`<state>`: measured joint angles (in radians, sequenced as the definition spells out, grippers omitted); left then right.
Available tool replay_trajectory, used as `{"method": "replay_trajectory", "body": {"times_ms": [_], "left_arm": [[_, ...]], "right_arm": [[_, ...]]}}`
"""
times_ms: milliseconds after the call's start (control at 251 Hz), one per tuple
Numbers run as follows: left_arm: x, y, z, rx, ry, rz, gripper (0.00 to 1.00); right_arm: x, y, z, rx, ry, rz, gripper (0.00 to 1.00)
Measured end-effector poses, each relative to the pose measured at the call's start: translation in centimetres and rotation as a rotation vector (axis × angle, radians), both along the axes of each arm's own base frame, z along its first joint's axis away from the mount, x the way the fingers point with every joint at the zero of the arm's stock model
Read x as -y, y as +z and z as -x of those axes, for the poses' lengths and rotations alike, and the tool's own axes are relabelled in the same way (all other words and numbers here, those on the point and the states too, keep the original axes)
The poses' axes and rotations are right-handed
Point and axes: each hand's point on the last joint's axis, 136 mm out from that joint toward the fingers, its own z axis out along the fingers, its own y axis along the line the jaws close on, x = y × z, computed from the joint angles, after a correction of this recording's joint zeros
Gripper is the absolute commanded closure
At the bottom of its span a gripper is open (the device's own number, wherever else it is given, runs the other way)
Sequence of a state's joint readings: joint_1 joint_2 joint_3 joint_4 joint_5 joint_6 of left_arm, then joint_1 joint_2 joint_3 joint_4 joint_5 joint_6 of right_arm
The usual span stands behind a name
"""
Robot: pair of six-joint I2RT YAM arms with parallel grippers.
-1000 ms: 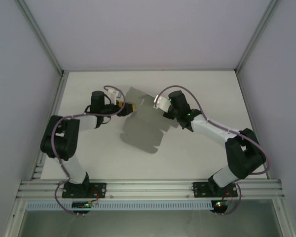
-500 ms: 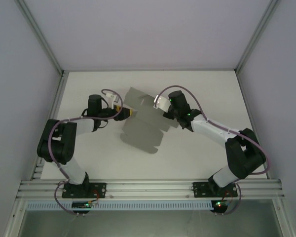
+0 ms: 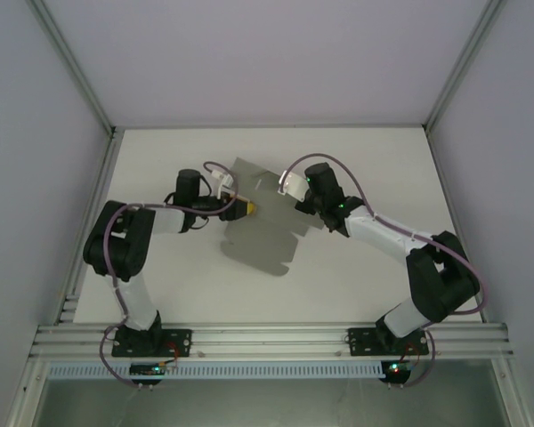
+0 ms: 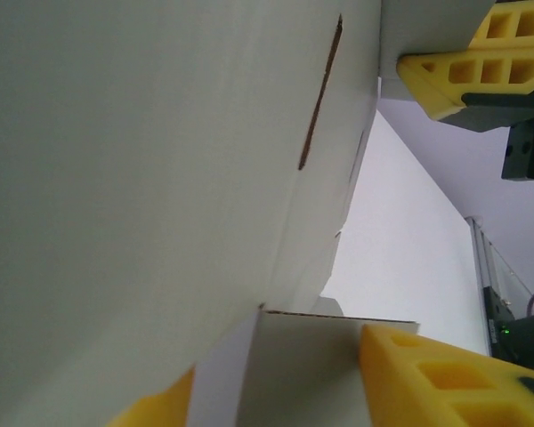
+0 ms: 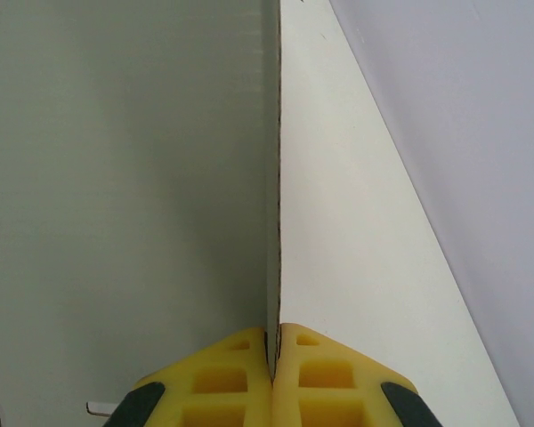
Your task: Assemble paper box
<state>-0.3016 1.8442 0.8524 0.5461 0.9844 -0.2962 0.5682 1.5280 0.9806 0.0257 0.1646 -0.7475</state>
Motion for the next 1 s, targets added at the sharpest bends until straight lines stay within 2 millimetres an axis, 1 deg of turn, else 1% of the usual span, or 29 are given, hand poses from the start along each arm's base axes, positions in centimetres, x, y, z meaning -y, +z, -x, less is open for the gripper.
{"method": "replay_trajectory", "body": {"times_ms": [128,212,299,415,471,515,651,766,886,1002], "left_arm": [[0.3,-0.4,0.0,-0.012,-0.017,0.023,0.66],[0.5,-0.2,-0.1,-0.016,-0.021,0.040,0.77],[0.5,0.1,-0.3,-0.016,-0.017,0.055,0.81],[0.7,0.4,-0.6,-0.011,-0.009,0.075,0.93],[0.7,0.4,-0.8,-0.015,-0.004,0.085,0.95],[0.7,0.3,-0.8,-0.021,-0.001,0.088,1.00],[0.7,-0.1,-1.1,-0.069,0.027,0.079,1.00],[0.4,-1.1,-1.5,-0.142,0.081,0.056,1.00],[-0.3,-2.7,-2.2,-0.258,0.184,0.017,1.00],[-0.8,-3.4,-3.0,-0.346,0.268,0.005,1.00]], "right_arm": [[0.0,0.0,0.0,0.000,0.001,-0.001,1.00],[0.0,0.0,0.0,0.000,-0.001,-0.001,1.00],[0.2,0.0,-0.1,0.000,-0.010,-0.002,1.00],[0.4,0.1,-0.3,0.002,-0.018,-0.008,1.00],[0.6,0.1,-0.4,0.004,-0.023,-0.011,1.00],[0.6,0.2,-0.4,0.005,-0.026,-0.011,1.00],[0.5,0.2,-0.3,0.013,-0.034,0.003,1.00],[-0.1,0.2,0.3,0.044,-0.030,0.066,1.00],[-1.7,0.2,2.0,0.092,0.019,0.155,1.00],[-3.3,0.0,3.9,0.130,0.068,0.245,1.00]]}}
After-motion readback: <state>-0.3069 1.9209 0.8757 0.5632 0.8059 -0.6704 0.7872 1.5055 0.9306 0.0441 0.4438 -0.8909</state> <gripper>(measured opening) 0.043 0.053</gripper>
